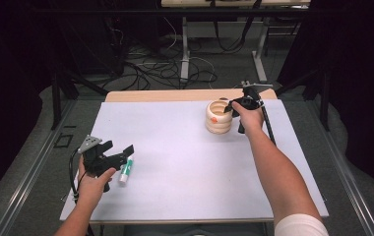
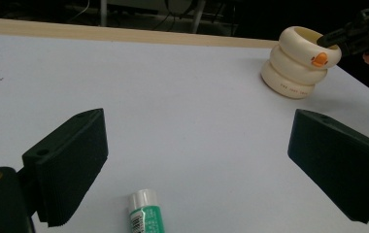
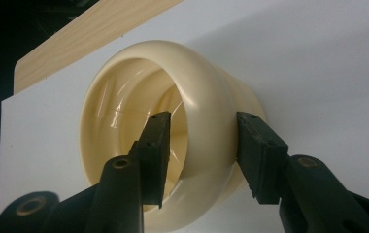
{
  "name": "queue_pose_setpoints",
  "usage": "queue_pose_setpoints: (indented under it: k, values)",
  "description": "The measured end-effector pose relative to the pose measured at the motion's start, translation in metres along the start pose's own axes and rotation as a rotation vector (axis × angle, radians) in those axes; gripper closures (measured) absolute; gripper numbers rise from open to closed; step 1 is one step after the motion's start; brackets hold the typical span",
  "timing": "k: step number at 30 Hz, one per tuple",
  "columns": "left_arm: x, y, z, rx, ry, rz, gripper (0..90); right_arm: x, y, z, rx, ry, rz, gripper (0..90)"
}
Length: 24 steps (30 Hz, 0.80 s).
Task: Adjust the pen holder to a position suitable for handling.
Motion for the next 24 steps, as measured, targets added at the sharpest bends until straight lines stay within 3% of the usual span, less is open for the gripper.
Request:
queue_pose_setpoints:
  k: [4, 14, 15, 16, 17, 24]
  values:
    - [0.0001, -0.0001, -0.0001, -0.001, 0.001, 0.000, 7.5, 0.0021, -0.0015, 0.0010, -0.006, 0.043, 0.013, 63.4]
    - [0.0002, 0.0000, -0.0001, -0.001, 0.004, -0.001, 7.6, 0.0029, -0.0019, 0.0016, -0.012, 0.066, 0.030, 64.7]
    - [0.0002, -0.0001, -0.0001, -0.001, 0.005, -0.001, 7.7, 0.0033, -0.0034, 0.0007, -0.043, 0.065, 0.037, 64.8]
    - [0.0003, -0.0003, -0.0001, -0.001, 0.005, -0.002, 7.7, 0.0033, -0.0034, 0.0007, -0.043, 0.065, 0.037, 64.8]
    - [0.0002, -0.0004, -0.0001, -0.001, 0.006, -0.001, 7.7, 0.0033, -0.0008, 0.0011, -0.011, 0.068, 0.034, 64.8]
    - [-0.0001, -0.0002, -0.0004, -0.005, 0.002, 0.002, 7.7, -0.0011, -0.0027, -0.0006, -0.030, 0.075, 0.065, 64.9]
Point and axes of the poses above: each handheld gripper's, and its own axes: y roughly forward along the jaws, z roughly out of its top, x roughly to its right, the point moved 5 cm from there along y, roughly forward along the jaws, and after that the axes turned 8 degrees about z, right-handed, at the moved point
